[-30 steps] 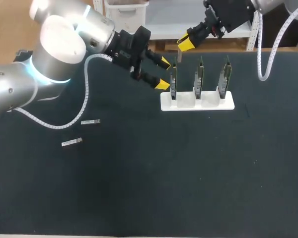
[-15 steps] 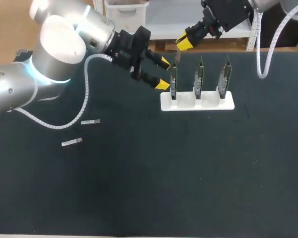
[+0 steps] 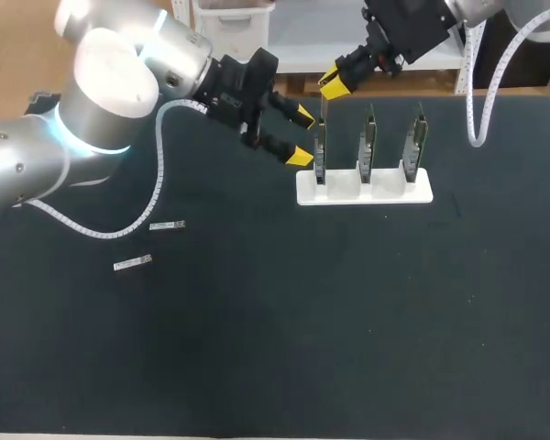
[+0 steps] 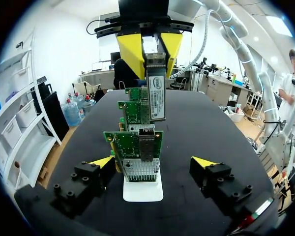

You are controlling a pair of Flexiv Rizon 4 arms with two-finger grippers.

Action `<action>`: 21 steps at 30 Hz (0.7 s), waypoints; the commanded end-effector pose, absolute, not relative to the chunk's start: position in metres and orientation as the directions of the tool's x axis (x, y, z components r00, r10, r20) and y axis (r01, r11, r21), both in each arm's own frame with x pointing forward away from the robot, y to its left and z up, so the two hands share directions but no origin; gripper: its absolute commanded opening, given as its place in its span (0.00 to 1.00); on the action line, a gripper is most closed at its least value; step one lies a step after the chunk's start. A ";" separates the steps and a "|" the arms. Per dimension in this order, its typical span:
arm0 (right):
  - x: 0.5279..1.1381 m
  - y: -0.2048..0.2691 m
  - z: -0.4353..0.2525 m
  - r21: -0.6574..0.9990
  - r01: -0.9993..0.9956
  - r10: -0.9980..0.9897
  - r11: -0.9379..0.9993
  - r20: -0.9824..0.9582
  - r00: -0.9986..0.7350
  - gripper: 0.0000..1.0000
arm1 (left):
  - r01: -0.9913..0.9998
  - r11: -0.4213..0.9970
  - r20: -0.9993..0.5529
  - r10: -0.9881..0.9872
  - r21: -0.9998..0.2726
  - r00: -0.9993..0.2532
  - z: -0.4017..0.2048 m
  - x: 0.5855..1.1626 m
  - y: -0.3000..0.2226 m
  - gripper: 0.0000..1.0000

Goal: Pick up the optical module with the left hand, and insert it into the network port with the right hand.

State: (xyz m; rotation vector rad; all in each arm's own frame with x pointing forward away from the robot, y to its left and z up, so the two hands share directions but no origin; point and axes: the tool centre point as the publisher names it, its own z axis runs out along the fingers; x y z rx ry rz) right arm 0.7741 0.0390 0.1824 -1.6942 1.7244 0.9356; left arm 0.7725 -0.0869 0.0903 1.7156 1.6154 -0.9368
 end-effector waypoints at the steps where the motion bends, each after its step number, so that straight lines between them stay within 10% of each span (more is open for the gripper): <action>1: 0.778 0.040 0.182 0.109 -0.994 -0.618 -0.033 -0.784 -0.065 0.00 | 0.995 -0.085 -0.816 0.578 -0.047 0.011 0.091 0.774 -0.088 1.00; 21: 0.778 0.040 0.174 0.119 -0.991 -0.619 -0.054 -0.783 -0.060 0.00 | 0.995 -0.085 -0.816 0.578 -0.047 0.011 0.091 0.774 -0.088 1.00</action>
